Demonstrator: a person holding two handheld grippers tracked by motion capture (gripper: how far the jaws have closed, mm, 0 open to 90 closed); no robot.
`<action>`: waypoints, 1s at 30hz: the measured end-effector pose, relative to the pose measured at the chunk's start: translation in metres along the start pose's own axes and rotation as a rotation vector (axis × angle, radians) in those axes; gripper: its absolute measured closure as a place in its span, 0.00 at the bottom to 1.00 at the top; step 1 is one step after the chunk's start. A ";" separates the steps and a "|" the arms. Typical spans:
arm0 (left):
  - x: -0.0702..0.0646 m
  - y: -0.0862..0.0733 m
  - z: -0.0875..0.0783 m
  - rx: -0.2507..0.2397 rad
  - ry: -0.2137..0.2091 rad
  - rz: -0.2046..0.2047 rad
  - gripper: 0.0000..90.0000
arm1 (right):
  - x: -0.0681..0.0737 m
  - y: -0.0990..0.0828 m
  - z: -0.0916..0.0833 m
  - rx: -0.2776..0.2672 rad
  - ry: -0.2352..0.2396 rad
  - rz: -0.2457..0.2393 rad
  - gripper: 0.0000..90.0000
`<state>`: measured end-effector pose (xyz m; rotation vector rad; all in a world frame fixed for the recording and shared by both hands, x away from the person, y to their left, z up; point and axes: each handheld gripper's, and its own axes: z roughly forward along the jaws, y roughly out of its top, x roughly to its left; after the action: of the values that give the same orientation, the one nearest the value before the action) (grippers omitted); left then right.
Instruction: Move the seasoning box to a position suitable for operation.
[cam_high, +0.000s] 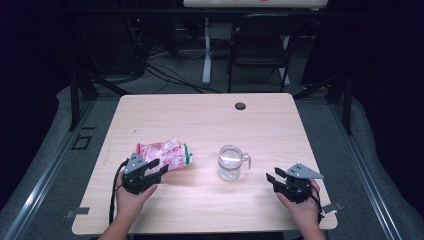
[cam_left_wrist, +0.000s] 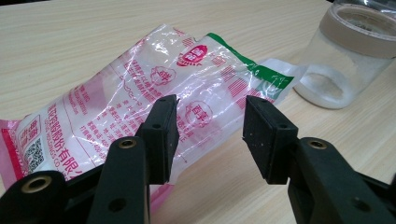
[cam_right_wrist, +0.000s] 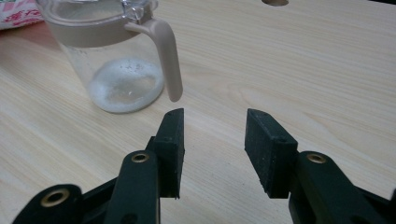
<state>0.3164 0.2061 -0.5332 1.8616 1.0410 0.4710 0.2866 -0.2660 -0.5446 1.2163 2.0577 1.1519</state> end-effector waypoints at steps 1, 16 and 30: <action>0.000 0.000 0.000 0.000 0.000 0.000 0.61 | 0.000 0.000 0.000 0.000 0.000 0.000 0.64; -0.001 -0.012 -0.022 0.009 0.045 0.024 0.62 | 0.025 0.017 0.025 0.001 0.051 -0.070 0.65; 0.008 -0.026 -0.042 -0.005 0.113 -0.029 0.62 | 0.026 0.026 0.060 0.059 0.034 -0.072 0.66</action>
<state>0.2806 0.2402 -0.5351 1.8301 1.1391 0.5662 0.3302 -0.2117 -0.5542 1.1474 2.1561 1.0927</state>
